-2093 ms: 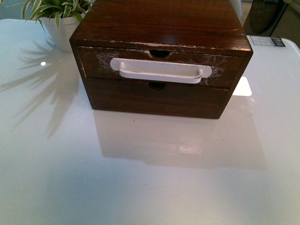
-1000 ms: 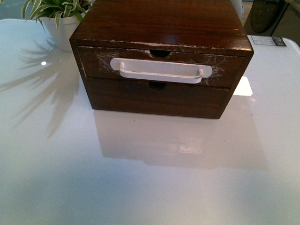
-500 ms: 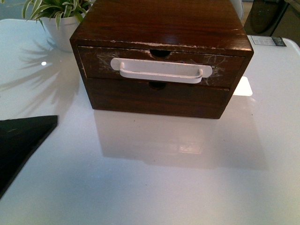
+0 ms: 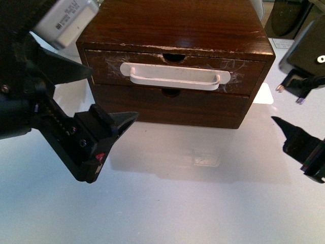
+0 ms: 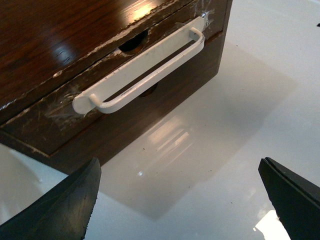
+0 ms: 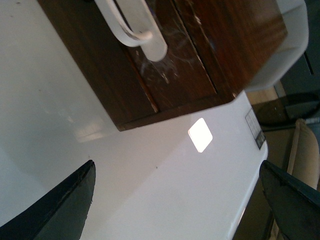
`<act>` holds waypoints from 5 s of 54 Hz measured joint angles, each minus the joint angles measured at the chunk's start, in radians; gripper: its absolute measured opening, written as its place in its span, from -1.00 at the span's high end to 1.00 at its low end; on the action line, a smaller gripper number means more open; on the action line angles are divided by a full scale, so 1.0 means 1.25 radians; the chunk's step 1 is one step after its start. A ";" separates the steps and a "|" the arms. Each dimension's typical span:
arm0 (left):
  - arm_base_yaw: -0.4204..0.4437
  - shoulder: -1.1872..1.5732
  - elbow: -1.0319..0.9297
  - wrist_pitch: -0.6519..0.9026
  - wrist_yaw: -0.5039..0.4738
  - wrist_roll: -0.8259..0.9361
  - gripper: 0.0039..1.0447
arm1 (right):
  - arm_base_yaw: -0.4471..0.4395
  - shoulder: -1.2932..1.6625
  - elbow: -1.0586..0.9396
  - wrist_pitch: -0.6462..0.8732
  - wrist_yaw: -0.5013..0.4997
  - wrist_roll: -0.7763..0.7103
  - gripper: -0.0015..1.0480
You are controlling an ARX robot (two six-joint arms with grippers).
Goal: Open drawer
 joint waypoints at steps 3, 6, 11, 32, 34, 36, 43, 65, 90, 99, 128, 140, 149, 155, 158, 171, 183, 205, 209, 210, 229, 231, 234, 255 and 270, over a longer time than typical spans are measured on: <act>0.000 0.030 0.009 0.026 0.011 0.038 -0.84 | 0.013 0.020 0.014 -0.004 -0.008 -0.017 -0.83; 0.000 0.054 0.016 0.045 0.021 0.069 -0.84 | 0.021 0.035 0.025 -0.005 -0.013 -0.025 -0.83; 0.000 0.113 0.039 0.081 0.041 0.146 -0.84 | 0.032 0.072 0.053 -0.005 -0.023 -0.055 -0.83; 0.001 0.270 0.180 0.093 0.102 0.307 -0.84 | 0.060 0.206 0.161 -0.032 -0.062 -0.146 -0.83; 0.001 0.281 0.191 0.087 0.108 0.322 -0.84 | 0.065 0.214 0.169 -0.035 -0.066 -0.155 -0.83; 0.001 0.290 0.202 0.081 0.115 0.335 -0.84 | 0.067 0.219 0.174 -0.036 -0.066 -0.159 -0.83; 0.001 0.313 0.228 0.060 0.131 0.377 -0.84 | 0.076 0.235 0.190 -0.046 -0.072 -0.166 -0.83; 0.001 0.378 0.320 -0.003 0.162 0.447 -0.84 | 0.091 0.266 0.243 -0.079 -0.087 -0.192 -0.83; 0.008 0.418 0.367 -0.040 0.171 0.466 -0.84 | 0.099 0.310 0.277 -0.088 -0.093 -0.201 -0.83; 0.008 0.430 0.385 -0.060 0.175 0.474 -0.84 | 0.099 0.320 0.285 -0.092 -0.092 -0.201 -0.83; 0.010 0.462 0.430 -0.101 0.183 0.494 -0.84 | 0.099 0.342 0.302 -0.098 -0.091 -0.198 -0.83; 0.016 0.478 0.462 -0.129 0.190 0.513 -0.84 | 0.097 0.350 0.313 -0.099 -0.087 -0.188 -0.83; 0.017 0.486 0.472 -0.142 0.191 0.520 -0.84 | 0.097 0.356 0.314 -0.102 -0.086 -0.185 -0.83; 0.017 0.489 0.476 -0.152 0.191 0.525 -0.84 | 0.097 0.357 0.315 -0.105 -0.086 -0.185 -0.83; 0.017 0.491 0.480 -0.164 0.191 0.529 -0.84 | 0.097 0.359 0.315 -0.105 -0.086 -0.185 -0.83; 0.021 0.498 0.512 -0.227 0.188 0.555 -0.84 | 0.097 0.370 0.328 -0.110 -0.083 -0.190 -0.83; 0.029 0.498 0.540 -0.289 0.185 0.597 -0.84 | 0.098 0.381 0.345 -0.115 -0.083 -0.198 -0.83; 0.044 0.501 0.544 -0.314 0.166 0.657 -0.84 | 0.120 0.419 0.378 -0.127 -0.083 -0.210 -0.83; 0.045 0.503 0.544 -0.314 0.165 0.657 -0.84 | 0.122 0.425 0.384 -0.131 -0.084 -0.210 -0.83; 0.046 0.503 0.544 -0.314 0.165 0.659 -0.84 | 0.122 0.426 0.386 -0.131 -0.084 -0.210 -0.83; 0.047 0.503 0.544 -0.323 0.164 0.672 -0.84 | 0.125 0.437 0.395 -0.140 -0.109 -0.207 -0.83; 0.047 0.503 0.544 -0.323 0.165 0.672 -0.84 | 0.125 0.437 0.395 -0.140 -0.110 -0.207 -0.83; 0.047 0.503 0.544 -0.325 0.166 0.673 -0.84 | 0.125 0.437 0.395 -0.140 -0.113 -0.206 -0.83; 0.047 0.497 0.526 -0.321 0.189 0.678 -0.84 | 0.139 0.437 0.381 -0.138 -0.131 -0.194 -0.83; 0.047 0.476 0.489 -0.310 0.193 0.687 -0.84 | 0.155 0.427 0.354 -0.125 -0.131 -0.189 -0.83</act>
